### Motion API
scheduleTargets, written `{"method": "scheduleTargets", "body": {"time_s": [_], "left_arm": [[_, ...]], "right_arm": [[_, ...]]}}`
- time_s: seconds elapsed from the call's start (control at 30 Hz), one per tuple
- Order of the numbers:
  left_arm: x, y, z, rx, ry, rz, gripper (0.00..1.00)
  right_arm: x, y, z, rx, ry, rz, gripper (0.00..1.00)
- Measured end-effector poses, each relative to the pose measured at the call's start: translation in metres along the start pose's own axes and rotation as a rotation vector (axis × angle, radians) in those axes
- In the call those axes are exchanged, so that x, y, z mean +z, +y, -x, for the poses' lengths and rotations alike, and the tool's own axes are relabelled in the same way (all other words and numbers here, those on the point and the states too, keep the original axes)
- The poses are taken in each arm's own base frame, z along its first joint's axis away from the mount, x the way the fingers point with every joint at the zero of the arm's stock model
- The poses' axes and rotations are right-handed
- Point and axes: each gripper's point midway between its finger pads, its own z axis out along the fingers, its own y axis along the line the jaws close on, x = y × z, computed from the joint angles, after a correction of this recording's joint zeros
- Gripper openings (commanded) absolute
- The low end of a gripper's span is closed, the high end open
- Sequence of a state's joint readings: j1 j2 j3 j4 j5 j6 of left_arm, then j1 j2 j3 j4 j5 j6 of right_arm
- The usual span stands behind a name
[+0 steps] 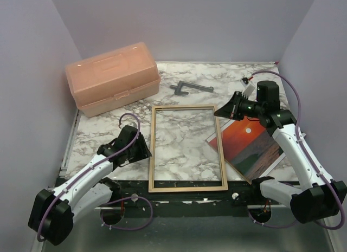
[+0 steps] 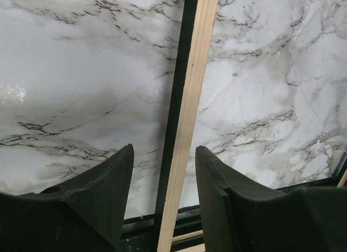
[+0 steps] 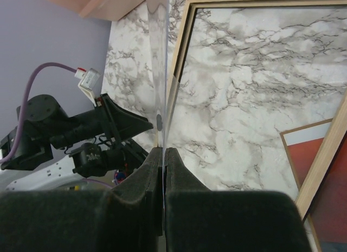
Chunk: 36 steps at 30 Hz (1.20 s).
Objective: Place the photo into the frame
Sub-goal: Adjust the photo frame at the center of the board, then place the photo frame item in the photo frame.
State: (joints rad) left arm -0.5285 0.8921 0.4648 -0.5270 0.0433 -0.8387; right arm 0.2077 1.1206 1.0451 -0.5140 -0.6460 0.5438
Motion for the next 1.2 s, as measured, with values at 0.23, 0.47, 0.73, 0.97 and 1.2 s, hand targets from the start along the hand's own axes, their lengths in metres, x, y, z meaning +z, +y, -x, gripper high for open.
{"method": "scheduleTargets", "body": {"time_s": [0.23,0.47,0.73,0.97,1.2], "left_arm": [[0.002,0.009,-0.001,0.022,0.005,0.016,0.47],[0.004,0.012,-0.002,0.031,0.013,0.027,0.45],[0.008,0.015,-0.004,0.030,0.029,0.043,0.37],[0.010,0.016,-0.005,0.029,0.038,0.051,0.36],[0.010,0.016,-0.005,0.029,0.039,0.051,0.36]], "right_arm": [[-0.005,0.013,0.007,-0.012,-0.007,0.034,0.01],[-0.011,0.025,0.017,-0.034,-0.027,0.050,0.01],[-0.021,0.033,0.017,-0.048,-0.011,0.039,0.01],[-0.027,0.039,0.019,-0.059,-0.010,0.038,0.01],[-0.025,0.034,0.015,-0.066,0.003,0.031,0.01]]}}
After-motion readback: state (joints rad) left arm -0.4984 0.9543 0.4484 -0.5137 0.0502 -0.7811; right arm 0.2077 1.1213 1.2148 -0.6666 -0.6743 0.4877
